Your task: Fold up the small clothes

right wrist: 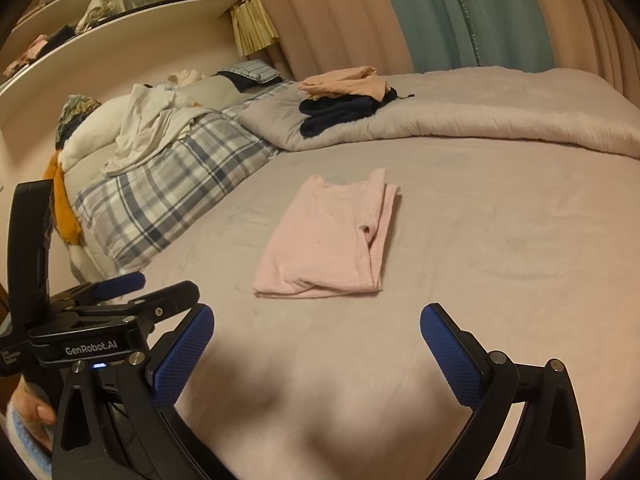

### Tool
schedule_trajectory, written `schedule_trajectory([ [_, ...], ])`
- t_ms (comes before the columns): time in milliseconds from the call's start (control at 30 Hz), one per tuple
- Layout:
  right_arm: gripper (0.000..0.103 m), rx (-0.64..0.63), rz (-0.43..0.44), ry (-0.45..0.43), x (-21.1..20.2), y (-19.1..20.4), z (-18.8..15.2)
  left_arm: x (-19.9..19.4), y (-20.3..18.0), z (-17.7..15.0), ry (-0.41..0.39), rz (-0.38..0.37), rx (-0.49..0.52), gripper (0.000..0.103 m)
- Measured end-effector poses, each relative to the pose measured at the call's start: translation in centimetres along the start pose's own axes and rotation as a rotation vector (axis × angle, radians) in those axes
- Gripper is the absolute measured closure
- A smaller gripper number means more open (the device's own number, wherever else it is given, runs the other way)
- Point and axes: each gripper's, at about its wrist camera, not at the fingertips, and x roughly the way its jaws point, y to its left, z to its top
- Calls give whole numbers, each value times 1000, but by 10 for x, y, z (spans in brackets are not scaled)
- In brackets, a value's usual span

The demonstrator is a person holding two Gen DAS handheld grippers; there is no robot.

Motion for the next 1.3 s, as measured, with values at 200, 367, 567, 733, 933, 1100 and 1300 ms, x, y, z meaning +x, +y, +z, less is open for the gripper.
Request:
schedule_trajectory([
  [200, 1, 6, -2, 8, 1, -2, 3, 4, 2, 3, 3, 0, -10, 1],
  [367, 1, 8, -1, 11, 3, -3, 5, 8, 1, 2, 17, -10, -7, 1],
  [567, 1, 6, -10, 19, 5, -2, 4, 11, 1, 2, 24, -15, 3, 1],
  [733, 1, 4, -10, 20, 5, -2, 4, 12, 1, 2, 25, -20, -3, 1],
  [933, 1, 3, -13, 26, 8, 0, 2, 13, 2, 1, 25, -20, -2, 1],
  [1100, 1, 6, -11, 27, 9, 0, 1, 16, 4, 1, 32, -13, -15, 1],
  [1300, 1, 2, -12, 26, 9, 0, 1, 18, 4, 0, 42, -13, -13, 1],
])
